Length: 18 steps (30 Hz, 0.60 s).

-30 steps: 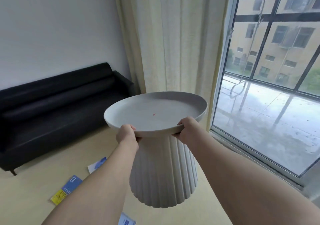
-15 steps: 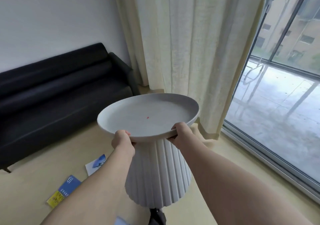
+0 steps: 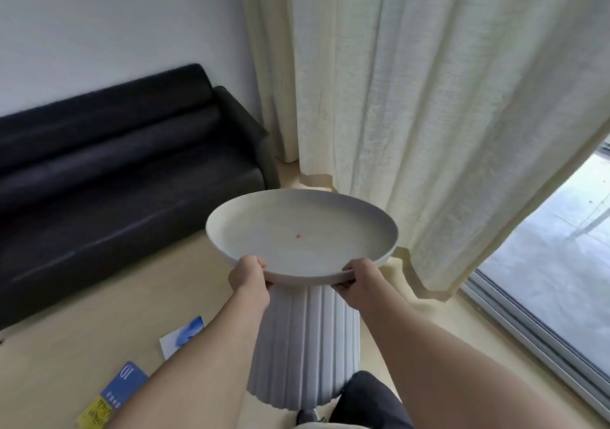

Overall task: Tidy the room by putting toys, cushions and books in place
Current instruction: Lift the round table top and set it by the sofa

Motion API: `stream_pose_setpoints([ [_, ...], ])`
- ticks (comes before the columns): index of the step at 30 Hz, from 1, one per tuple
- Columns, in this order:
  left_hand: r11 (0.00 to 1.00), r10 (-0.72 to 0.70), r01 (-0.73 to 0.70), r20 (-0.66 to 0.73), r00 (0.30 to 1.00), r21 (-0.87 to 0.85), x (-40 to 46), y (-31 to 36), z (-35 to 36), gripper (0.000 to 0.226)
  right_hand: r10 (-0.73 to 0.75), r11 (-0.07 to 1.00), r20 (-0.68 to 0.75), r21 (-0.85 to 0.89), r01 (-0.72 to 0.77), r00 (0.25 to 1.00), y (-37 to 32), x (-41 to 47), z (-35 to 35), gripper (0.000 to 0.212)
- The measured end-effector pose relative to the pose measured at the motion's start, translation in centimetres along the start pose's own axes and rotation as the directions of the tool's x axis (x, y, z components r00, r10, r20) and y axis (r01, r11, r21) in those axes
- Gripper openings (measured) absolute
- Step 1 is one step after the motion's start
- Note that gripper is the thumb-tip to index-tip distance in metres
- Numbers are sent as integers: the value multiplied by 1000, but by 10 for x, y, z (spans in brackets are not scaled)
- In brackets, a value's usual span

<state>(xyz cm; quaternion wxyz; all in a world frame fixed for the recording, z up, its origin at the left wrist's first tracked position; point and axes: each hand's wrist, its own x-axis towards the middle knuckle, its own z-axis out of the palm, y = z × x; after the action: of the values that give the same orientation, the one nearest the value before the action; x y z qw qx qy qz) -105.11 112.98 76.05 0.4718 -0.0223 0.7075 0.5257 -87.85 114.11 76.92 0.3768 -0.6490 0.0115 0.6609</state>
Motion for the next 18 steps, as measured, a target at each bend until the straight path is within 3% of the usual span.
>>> stream_pose_setpoints([
  [9, 998, -56, 57, -37, 998, 19, 116, 57, 112, 11, 67, 997, 36, 22, -68, 997, -97, 103, 97, 24],
  [12, 997, -71, 72, -56, 996, 14, 150, 81, 157, 12, 116, 992, 38, 37, -118, 993, -142, 133, 129, 18],
  [18, 946, -226, 220, -4, 974, 238, 217, 141, 235, 13, 243, 968, -28, 70, -240, 970, -209, 203, 187, 20],
])
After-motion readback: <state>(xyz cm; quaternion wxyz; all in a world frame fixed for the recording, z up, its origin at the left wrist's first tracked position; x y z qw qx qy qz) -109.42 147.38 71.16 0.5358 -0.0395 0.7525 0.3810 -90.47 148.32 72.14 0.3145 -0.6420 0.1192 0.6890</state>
